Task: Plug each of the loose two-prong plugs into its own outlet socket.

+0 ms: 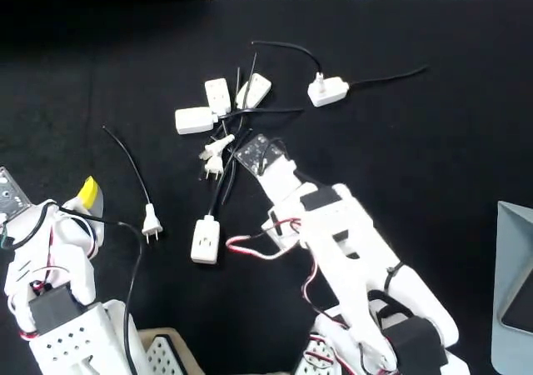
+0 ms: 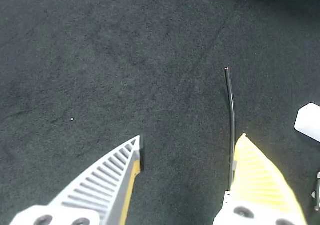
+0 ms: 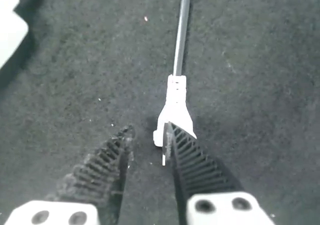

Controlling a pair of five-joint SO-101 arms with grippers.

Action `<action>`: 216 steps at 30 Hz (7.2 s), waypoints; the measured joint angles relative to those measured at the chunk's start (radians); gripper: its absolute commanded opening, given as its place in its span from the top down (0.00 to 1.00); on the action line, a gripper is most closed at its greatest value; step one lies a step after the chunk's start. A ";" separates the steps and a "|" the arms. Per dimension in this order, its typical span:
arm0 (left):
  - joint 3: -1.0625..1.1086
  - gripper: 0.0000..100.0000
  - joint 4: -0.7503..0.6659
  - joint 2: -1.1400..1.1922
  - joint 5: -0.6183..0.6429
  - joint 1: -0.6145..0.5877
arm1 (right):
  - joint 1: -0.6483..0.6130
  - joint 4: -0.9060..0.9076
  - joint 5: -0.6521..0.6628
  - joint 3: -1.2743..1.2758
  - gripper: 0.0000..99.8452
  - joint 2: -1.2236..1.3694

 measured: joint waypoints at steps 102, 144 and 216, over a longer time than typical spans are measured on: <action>0.000 0.70 0.000 0.000 0.000 0.000 | -0.060 0.040 -0.057 -0.077 0.90 0.084; -0.106 0.70 0.000 0.000 0.000 0.321 | -0.176 0.356 -0.249 -0.210 0.99 -0.620; -0.083 0.70 0.068 -0.005 0.000 0.358 | -0.140 0.252 -0.101 -0.204 0.98 0.272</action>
